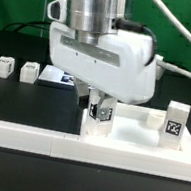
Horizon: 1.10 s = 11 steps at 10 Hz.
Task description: Assemble square table
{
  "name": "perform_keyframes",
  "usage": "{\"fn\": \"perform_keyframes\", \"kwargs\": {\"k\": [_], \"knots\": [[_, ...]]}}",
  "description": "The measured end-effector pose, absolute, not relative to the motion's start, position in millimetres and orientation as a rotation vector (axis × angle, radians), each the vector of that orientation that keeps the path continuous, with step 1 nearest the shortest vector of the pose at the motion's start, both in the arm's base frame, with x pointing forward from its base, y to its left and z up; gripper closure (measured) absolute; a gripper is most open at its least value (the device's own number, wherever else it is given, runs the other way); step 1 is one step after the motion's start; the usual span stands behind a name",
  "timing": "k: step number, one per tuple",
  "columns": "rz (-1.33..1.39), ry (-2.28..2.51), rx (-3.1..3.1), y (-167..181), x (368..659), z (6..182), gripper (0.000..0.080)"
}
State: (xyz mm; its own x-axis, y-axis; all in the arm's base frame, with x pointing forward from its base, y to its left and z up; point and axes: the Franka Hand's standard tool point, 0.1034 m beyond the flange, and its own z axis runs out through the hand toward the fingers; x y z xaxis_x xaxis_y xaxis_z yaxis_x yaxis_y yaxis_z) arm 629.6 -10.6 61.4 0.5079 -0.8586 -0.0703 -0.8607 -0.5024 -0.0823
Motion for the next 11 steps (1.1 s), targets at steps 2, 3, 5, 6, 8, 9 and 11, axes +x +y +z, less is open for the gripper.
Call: {"fn": "perform_keyframes", "kwargs": {"k": [2,3,5,6,8,9,11], "knots": [[0.06,1.755,-2.498,-9.8,629.7,59.6,0.0511],[0.06,1.755,-2.498,-9.8,629.7,59.6,0.0509],[0.06,1.755,-2.498,-9.8,629.7,59.6,0.0509],[0.06,1.755,-2.498,-9.8,629.7,59.6,0.0509],[0.06,1.755,-2.498,-9.8,629.7,59.6,0.0509],[0.06,1.755,-2.498,-9.8,629.7,59.6,0.0509],[0.06,1.755,-2.498,-9.8,629.7,59.6,0.0509]]}}
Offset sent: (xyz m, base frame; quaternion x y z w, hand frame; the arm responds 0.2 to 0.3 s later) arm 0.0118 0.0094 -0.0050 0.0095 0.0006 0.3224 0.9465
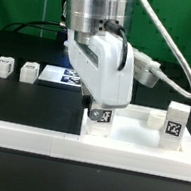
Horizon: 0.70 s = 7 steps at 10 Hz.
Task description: Assemble square table
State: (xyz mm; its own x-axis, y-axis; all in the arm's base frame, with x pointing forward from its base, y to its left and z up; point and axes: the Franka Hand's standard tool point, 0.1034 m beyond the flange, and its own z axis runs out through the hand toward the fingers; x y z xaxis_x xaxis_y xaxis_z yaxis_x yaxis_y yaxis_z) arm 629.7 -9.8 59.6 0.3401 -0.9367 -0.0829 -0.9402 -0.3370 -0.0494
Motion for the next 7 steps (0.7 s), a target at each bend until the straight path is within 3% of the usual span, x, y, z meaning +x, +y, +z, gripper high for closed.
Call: {"fn": "perform_keyframes", "kwargs": {"k": [4,7], "knots": [[0.15,2.418,-1.864,-12.1,623.1,61.2,0.0509],[0.136,2.642,-1.451,-9.4,621.4,60.9,0.0501]]}}
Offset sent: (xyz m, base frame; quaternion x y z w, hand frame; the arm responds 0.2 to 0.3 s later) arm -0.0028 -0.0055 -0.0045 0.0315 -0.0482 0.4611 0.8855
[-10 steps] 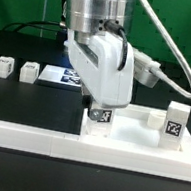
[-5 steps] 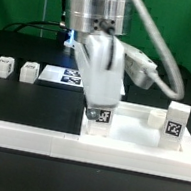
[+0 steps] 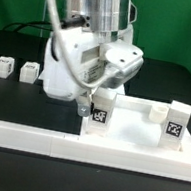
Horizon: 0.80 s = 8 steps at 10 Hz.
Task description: Assemble square table
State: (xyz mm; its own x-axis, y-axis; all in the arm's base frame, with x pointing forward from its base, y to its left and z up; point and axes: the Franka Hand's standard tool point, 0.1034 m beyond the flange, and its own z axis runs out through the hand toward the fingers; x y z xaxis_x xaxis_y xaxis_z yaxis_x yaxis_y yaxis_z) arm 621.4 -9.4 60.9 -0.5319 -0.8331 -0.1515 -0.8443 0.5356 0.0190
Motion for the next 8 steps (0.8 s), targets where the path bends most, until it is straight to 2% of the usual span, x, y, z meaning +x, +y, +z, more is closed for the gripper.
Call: {"fn": "perform_keyframes", "kwargs": {"k": [4,6,7,8], "knots": [[0.159,2.767,-1.261,-8.5,613.8,55.8,0.0504],[0.161,2.764,-1.273,-8.3,612.8,54.6,0.0254],[0.161,2.764,-1.275,-8.3,612.6,54.2,0.0254],[0.161,2.761,-1.28,-7.2,612.9,54.8,0.0168]]}}
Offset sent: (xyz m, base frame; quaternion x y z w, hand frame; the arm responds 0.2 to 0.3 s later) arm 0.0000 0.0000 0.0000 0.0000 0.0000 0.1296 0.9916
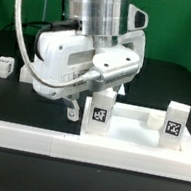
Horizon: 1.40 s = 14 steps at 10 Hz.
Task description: Assemble square table
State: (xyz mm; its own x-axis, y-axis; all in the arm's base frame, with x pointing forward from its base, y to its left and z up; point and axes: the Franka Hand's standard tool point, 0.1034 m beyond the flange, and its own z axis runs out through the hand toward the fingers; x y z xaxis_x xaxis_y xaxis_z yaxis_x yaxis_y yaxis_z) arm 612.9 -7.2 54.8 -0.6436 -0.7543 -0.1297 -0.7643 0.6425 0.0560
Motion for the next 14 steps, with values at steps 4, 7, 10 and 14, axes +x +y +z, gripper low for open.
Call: {"fn": "perform_keyframes", "kwargs": {"k": [4,7,10,14], "knots": [[0.171,2.669,-1.346,3,613,97.4,0.0151],[0.173,2.673,-1.355,4,613,92.7,0.0151],[0.166,2.638,-1.415,5,612,92.9,0.0151],[0.016,2.195,-1.921,1,613,101.0,0.0151]]}}
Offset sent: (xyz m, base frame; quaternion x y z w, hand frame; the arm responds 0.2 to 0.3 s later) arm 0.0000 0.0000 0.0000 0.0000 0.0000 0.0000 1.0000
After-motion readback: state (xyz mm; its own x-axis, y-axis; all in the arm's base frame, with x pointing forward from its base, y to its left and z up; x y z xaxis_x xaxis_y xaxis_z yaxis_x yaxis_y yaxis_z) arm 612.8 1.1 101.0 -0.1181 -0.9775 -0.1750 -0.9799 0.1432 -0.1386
